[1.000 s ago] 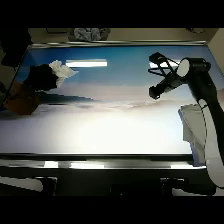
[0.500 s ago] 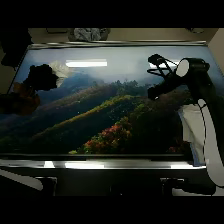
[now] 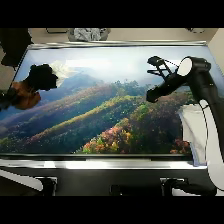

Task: Fold the shirts.

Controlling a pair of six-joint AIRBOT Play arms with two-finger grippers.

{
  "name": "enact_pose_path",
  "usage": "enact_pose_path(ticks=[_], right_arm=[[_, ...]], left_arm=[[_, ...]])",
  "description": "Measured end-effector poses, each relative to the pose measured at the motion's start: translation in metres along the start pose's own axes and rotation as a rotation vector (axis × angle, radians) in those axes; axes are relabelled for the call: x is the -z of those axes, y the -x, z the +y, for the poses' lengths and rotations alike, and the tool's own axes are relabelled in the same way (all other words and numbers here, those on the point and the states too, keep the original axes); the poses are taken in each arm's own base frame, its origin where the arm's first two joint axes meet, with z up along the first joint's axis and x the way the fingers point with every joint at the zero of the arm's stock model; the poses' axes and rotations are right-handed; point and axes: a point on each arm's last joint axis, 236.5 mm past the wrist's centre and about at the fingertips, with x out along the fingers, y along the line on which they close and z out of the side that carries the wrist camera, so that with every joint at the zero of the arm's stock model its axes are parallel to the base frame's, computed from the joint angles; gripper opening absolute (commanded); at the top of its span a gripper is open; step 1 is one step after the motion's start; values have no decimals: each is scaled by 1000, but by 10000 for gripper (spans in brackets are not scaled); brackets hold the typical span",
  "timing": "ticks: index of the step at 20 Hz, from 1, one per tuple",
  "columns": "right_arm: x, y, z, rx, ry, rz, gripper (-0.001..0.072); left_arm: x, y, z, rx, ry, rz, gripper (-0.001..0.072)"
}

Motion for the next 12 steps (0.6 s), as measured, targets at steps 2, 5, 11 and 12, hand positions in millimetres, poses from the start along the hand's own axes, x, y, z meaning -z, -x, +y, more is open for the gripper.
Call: enact_pose_path(ticks=[2,5,11,12], right_arm=[[-3,21,-6,54,14,-39,610],[-5,66,-10,141,36,-113,611],[3,178,8,278,72,-320,610],[7,194,13,294,77,-351,610]], left_arm=[[-20,51,-69,106,-95,-131,33],[-18,162,-181,272,-266,-330,33],[114,405,-348,712,-576,-592,33],[140,434,-362,790,-609,-602,33]])
